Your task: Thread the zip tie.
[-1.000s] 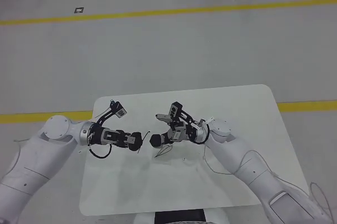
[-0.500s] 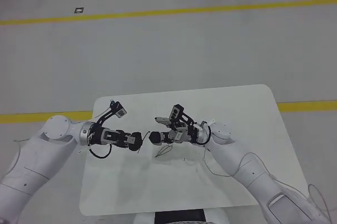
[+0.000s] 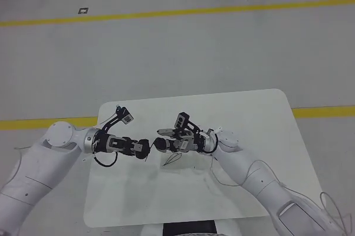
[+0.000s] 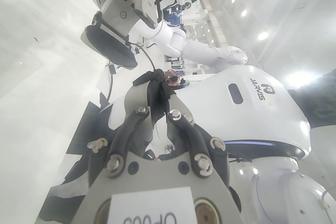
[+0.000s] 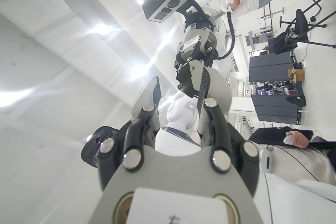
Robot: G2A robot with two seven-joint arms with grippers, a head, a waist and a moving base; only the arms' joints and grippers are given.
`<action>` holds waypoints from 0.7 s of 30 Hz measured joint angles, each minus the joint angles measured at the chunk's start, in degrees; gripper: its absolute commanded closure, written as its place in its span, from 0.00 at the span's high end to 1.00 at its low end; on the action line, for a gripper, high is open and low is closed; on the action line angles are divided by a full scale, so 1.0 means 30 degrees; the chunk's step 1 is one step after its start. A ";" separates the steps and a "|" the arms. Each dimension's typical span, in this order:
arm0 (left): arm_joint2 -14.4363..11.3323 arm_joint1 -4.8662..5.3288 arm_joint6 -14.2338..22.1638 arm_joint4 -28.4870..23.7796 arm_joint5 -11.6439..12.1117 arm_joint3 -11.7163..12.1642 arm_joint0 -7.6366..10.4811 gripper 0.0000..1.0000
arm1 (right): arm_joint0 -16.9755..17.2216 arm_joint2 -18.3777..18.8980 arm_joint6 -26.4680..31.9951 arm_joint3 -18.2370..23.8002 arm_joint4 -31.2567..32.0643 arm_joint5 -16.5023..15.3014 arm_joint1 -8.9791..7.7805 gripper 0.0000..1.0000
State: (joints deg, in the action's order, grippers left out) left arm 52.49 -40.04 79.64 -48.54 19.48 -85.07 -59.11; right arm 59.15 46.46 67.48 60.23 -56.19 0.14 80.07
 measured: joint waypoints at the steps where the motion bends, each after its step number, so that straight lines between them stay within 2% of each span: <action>1: 0.0000 0.0000 0.0000 0.0000 0.0000 0.0000 0.0000 0.00 | -0.0028 -0.0018 0.0013 -0.0079 -0.0004 -0.0025 0.0037 0.22; 5: 0.0000 0.0000 0.0000 0.0000 0.0000 0.0000 0.0000 0.00 | -0.0075 -0.0038 0.0070 -0.0284 -0.0060 -0.0105 0.0143 0.18; 19: 0.0000 0.0000 0.0000 0.0000 0.0000 0.0000 0.0000 0.00 | 0.0020 0.0193 0.0463 -0.0536 -0.0094 -0.0326 0.0345 0.20; 21: 0.0000 0.0000 0.0000 0.0000 0.0000 0.0000 0.0000 0.00 | 0.0069 0.0249 0.0521 -0.0537 -0.0073 -0.0346 0.0350 0.17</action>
State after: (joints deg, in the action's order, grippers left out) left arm 52.49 -40.04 79.64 -48.54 19.48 -85.07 -59.11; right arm 59.36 47.21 69.05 58.62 -56.41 -0.90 81.11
